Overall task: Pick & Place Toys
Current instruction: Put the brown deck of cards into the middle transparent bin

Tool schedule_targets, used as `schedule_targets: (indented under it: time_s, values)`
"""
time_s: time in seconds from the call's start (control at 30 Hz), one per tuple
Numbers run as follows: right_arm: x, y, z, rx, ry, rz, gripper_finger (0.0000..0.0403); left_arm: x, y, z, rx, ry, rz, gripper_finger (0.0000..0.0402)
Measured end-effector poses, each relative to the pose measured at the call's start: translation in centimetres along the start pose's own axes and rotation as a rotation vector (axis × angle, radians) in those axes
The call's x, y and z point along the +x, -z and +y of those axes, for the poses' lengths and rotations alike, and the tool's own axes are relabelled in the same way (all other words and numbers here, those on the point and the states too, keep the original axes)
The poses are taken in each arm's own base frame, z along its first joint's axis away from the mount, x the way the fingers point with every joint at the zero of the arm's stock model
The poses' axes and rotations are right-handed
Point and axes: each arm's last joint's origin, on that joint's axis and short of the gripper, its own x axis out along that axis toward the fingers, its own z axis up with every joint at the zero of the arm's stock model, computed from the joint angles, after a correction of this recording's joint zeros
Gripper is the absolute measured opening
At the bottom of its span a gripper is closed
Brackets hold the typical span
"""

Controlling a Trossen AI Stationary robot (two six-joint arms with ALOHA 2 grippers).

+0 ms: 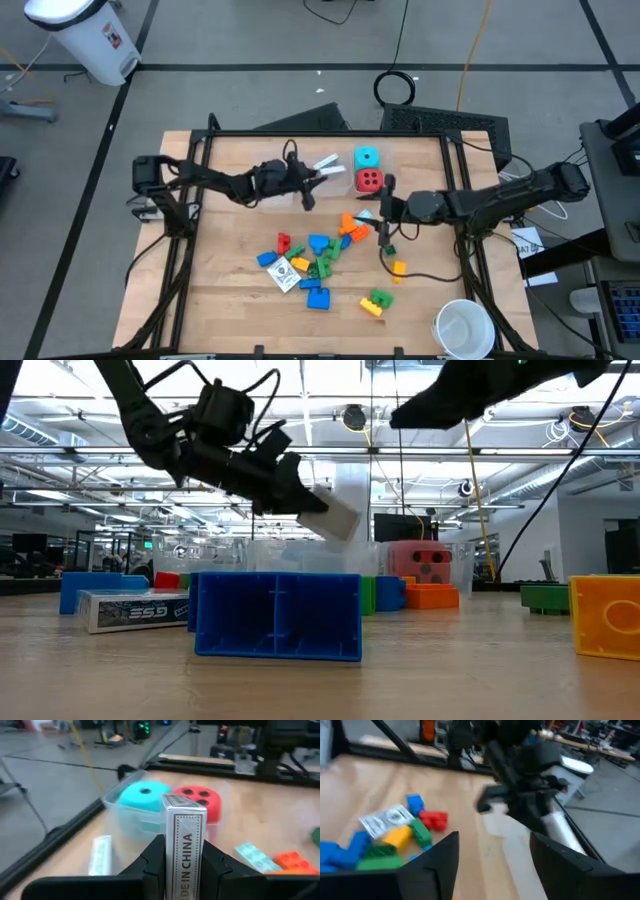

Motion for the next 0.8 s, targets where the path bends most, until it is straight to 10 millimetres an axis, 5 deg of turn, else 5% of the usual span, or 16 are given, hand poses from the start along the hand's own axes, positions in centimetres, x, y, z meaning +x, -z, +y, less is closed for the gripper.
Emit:
schedule_targets:
  time_s: [0.33, 0.8]
  values:
    - [0.3, 1.1, -0.8, 0.004, 0.040, 0.008, 0.0190, 0.3, 2.0, 1.0, 0.028, -0.167, 0.135, 0.0064]
    - [0.5, 1.8, -1.1, 0.018, 0.058, -0.019, 0.0185, 0.2, 2.2, 1.9, 0.039, -0.281, 0.170, 0.0064]
